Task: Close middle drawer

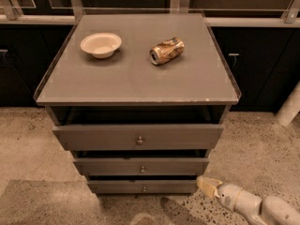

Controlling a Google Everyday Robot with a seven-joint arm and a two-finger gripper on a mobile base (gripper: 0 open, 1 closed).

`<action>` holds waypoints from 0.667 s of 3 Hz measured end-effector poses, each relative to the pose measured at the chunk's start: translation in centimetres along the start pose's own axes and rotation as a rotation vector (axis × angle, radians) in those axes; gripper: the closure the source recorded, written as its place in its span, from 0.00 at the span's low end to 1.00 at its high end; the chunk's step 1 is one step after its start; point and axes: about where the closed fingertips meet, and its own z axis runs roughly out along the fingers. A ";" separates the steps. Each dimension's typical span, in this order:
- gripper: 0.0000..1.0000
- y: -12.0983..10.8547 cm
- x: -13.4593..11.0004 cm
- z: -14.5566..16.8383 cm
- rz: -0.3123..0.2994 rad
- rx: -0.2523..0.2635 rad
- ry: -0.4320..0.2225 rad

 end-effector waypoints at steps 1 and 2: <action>0.35 0.0 0.0 0.0 0.000 0.000 0.000; 0.10 0.0 0.0 0.0 0.000 0.000 0.000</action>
Offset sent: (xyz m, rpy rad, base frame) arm 0.0000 0.0000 0.0000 0.0000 0.0000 0.0000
